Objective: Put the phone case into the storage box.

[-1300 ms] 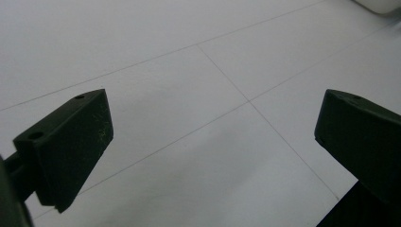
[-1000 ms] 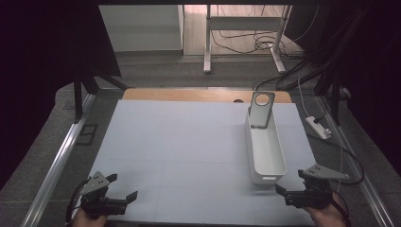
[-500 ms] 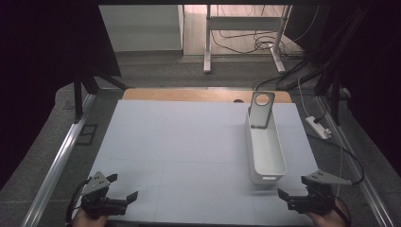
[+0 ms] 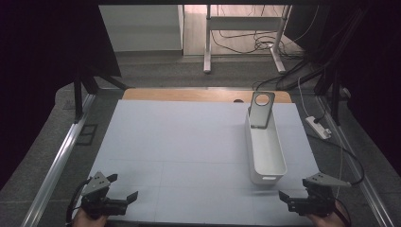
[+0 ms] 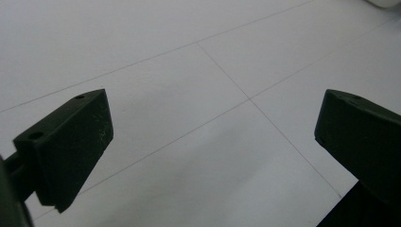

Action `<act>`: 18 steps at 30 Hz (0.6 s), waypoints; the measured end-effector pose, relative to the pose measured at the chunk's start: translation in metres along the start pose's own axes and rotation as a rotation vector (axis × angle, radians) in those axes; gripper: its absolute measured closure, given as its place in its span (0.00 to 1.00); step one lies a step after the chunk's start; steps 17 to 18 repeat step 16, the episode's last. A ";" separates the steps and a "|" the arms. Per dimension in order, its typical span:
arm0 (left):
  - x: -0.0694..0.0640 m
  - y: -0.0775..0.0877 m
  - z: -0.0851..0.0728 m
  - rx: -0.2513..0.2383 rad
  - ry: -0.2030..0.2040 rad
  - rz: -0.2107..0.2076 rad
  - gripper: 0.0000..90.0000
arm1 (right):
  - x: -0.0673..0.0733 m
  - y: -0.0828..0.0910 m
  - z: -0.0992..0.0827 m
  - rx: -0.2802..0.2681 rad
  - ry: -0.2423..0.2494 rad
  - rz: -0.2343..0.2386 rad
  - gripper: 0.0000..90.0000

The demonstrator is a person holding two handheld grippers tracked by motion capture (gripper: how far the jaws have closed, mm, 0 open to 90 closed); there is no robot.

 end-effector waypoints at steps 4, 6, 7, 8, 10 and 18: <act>0.000 0.000 0.000 0.002 -0.002 0.002 0.00 | 0.000 -0.003 0.000 0.020 -0.004 -0.012 0.00; 0.000 0.000 0.000 0.003 -0.003 0.002 0.00 | 0.000 -0.004 0.000 0.028 -0.003 -0.019 0.00; 0.000 0.000 0.000 0.004 -0.003 0.002 0.00 | 0.000 -0.004 0.000 0.038 -0.004 -0.022 0.00; -0.001 -0.001 0.000 0.006 -0.005 0.003 0.00 | -0.001 -0.006 0.000 0.050 -0.007 -0.021 0.00; -0.001 -0.001 0.000 0.007 -0.005 0.004 0.00 | -0.001 -0.007 0.000 0.064 -0.013 -0.023 0.00; -0.001 -0.001 0.001 0.007 -0.002 0.001 0.00 | -0.001 -0.009 0.000 0.084 -0.008 -0.028 0.00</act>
Point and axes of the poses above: each handheld gripper's, and its own axes: y roughly backward along the jaws, z roughly out of its top, x roughly to its left, the point moved 2 cm from there along -y, roughly forward along the jaws, and after that the axes turned 15 degrees about z, right-handed, at the moved point
